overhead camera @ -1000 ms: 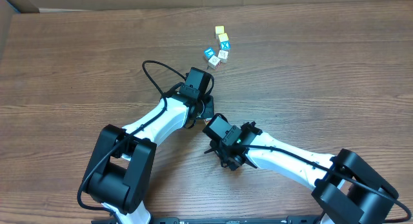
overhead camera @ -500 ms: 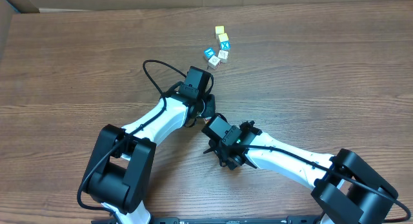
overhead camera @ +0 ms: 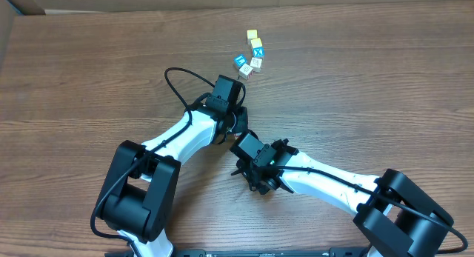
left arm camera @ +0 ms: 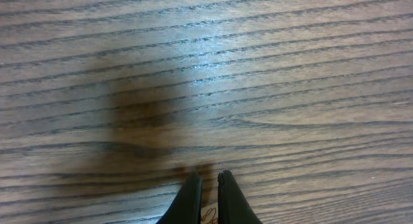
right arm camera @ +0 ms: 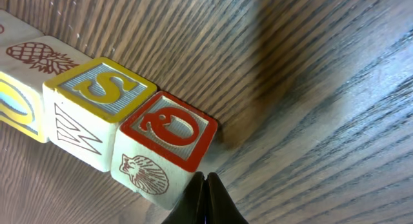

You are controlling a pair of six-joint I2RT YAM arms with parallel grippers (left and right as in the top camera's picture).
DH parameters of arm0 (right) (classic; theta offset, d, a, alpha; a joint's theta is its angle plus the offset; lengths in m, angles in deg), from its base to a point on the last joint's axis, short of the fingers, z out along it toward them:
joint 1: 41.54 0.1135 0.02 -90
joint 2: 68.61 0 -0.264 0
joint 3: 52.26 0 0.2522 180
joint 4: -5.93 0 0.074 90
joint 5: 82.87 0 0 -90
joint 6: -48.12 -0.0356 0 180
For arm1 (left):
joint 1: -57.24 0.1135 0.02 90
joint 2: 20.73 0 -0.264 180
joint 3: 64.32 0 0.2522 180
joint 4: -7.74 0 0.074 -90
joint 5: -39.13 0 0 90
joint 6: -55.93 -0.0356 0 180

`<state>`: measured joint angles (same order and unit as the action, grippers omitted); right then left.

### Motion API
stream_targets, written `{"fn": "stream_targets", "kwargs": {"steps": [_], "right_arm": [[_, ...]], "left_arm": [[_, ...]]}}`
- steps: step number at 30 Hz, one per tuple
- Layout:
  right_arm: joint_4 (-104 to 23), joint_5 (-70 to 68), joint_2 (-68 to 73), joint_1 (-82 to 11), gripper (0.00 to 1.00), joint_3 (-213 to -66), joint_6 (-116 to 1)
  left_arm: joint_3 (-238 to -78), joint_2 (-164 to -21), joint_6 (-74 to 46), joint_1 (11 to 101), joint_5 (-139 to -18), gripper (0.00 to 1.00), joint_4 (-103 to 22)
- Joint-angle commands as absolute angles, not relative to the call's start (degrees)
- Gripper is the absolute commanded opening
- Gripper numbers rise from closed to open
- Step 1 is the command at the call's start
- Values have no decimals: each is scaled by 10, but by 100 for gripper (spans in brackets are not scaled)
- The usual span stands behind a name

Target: Flip 4 blocks

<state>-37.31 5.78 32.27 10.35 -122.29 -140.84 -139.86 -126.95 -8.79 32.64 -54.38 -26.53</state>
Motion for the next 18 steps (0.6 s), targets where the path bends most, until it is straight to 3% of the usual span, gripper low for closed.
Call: {"fn": "stream_targets", "kwargs": {"steps": [1,18], "right_arm": [[-367,57,327,106,4,-1226,-1409],[-345,49,327,120,4,-1226,-1409]], "left_arm": [[-1410,-1284,-96,328,-554,4,-261],[-1410,-1287,-94,328,-554,4,-246]]}}
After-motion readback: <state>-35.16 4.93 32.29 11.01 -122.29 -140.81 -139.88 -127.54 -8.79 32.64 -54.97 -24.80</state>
